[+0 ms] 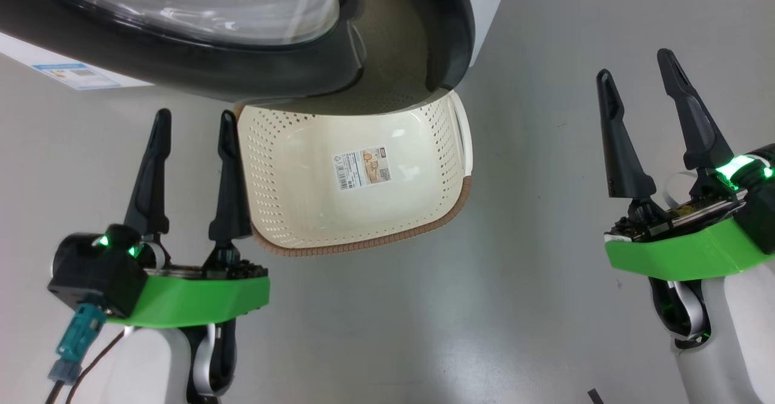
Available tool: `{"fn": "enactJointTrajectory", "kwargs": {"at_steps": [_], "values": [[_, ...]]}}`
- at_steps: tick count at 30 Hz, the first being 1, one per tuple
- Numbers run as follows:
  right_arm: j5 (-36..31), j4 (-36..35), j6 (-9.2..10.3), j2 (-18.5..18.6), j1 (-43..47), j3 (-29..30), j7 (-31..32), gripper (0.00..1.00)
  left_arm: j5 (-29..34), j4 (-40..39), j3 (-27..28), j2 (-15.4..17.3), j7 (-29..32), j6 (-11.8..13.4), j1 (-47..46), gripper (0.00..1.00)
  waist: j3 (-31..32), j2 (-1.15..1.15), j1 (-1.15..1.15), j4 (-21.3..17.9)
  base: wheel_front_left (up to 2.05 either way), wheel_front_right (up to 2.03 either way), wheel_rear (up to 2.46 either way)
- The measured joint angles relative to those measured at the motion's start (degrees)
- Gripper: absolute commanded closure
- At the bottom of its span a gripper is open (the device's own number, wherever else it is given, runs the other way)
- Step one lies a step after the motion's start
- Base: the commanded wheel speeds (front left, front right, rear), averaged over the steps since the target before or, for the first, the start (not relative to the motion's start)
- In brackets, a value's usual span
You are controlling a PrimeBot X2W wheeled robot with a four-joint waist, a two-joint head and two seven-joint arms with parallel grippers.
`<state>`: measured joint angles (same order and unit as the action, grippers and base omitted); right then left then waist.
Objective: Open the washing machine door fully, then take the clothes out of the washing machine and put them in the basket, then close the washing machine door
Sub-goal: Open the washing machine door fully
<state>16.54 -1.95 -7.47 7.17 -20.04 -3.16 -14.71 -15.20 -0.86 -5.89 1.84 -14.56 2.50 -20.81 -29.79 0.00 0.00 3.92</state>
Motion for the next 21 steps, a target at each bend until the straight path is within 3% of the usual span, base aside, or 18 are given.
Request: {"fn": "enactJointTrajectory", "kwargs": {"at_steps": [14, 15, 17, 18, 21], "values": [[-0.11, 0.57, 0.00, -0.01, 0.49, -0.97, 0.00, 0.00, 0.02, 0.09, 0.31, 0.00, 0.00, 0.00, 0.01, 0.00, 0.26, 0.00, 0.00, -0.32, 0.00, 0.00, 0.00], [-0.11, 0.57, 0.00, -0.01, 0.49, -0.97, 0.00, 0.59, 0.02, 0.09, 0.31, 0.00, 0.00, 0.00, 0.01, 0.00, 0.26, 0.00, 0.00, -0.32, 0.00, 0.00, 0.00], [-0.16, 0.75, 0.00, 0.01, 0.52, -1.26, 0.00, 0.91, 0.02, 0.14, 0.29, 0.00, 0.00, 0.00, 0.01, 0.00, 0.33, 0.00, 0.00, -0.25, 0.00, 0.00, 0.00], [-0.12, 0.82, 0.00, 0.08, 0.52, -1.57, 0.00, 1.00, 0.03, 0.15, 0.27, 0.00, 0.00, 0.00, 0.01, 0.00, 0.36, 0.00, 0.00, -0.21, 0.00, 0.00, 0.00], [1.29, 1.43, 0.00, 0.92, 0.49, -3.54, 0.00, 1.00, 0.03, 0.25, 0.23, 0.00, 0.00, 0.00, 0.03, 0.00, 0.47, 0.00, 0.00, -0.05, 0.00, 0.00, 0.00]]}}
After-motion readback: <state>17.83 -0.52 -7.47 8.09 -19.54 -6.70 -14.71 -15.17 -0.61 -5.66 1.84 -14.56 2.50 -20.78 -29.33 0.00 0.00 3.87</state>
